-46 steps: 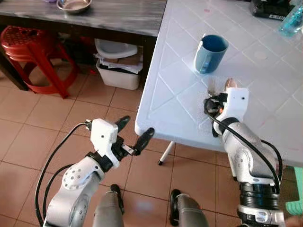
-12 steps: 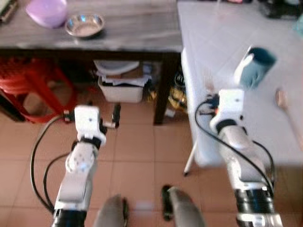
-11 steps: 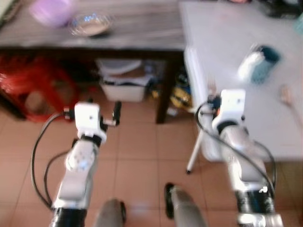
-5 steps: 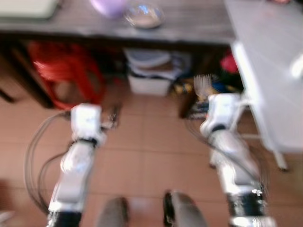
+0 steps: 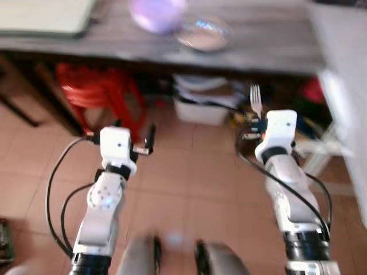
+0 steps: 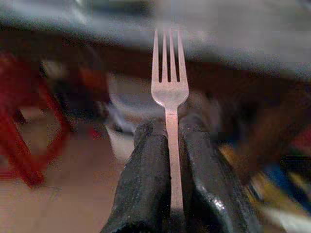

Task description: Setting the table

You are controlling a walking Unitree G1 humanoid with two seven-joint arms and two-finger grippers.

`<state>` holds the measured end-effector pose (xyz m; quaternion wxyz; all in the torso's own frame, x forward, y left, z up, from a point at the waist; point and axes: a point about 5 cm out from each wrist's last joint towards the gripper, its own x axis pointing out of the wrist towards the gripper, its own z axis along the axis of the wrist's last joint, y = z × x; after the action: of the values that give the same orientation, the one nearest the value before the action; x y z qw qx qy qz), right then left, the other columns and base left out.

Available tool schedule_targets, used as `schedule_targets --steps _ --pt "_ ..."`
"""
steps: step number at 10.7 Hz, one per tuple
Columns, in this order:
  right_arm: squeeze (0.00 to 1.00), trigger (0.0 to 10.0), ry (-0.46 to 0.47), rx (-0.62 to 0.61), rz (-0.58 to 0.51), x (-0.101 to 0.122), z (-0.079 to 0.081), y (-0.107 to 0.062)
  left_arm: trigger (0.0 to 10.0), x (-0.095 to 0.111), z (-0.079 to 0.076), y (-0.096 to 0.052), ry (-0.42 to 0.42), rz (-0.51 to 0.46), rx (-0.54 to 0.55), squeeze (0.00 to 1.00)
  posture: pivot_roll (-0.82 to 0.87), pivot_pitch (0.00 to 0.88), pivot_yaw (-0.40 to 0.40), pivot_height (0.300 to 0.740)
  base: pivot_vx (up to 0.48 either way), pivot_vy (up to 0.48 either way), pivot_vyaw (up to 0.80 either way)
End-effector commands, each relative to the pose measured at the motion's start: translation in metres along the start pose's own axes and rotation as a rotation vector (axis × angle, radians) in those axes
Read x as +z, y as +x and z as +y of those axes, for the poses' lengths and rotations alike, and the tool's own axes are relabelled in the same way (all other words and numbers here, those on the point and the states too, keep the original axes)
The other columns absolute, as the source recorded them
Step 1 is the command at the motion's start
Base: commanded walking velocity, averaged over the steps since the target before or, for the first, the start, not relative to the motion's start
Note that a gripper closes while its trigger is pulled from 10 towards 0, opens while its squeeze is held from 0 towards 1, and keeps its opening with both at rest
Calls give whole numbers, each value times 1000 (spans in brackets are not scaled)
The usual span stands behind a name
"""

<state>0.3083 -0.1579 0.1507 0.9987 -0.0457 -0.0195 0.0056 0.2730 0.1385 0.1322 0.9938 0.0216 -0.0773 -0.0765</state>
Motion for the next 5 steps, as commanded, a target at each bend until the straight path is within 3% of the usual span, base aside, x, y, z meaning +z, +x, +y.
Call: schedule_targets --steps 1,3,5 --pt "0 10000 -38 7 -88 11 2 -4 10000 0 0 -3 4 -1 -3 0 -29 230 -9 740 469 0 0" --pt "0 10000 -78 -22 -164 18 -4 -9 10000 4 -4 -5 -12 -27 20 0 -22 197 -13 740 467 0 0" --pt "0 10000 -81 -76 -174 13 -14 -17 10000 10 2 -4 -22 -51 67 0 -12 170 -12 740 456 0 0"
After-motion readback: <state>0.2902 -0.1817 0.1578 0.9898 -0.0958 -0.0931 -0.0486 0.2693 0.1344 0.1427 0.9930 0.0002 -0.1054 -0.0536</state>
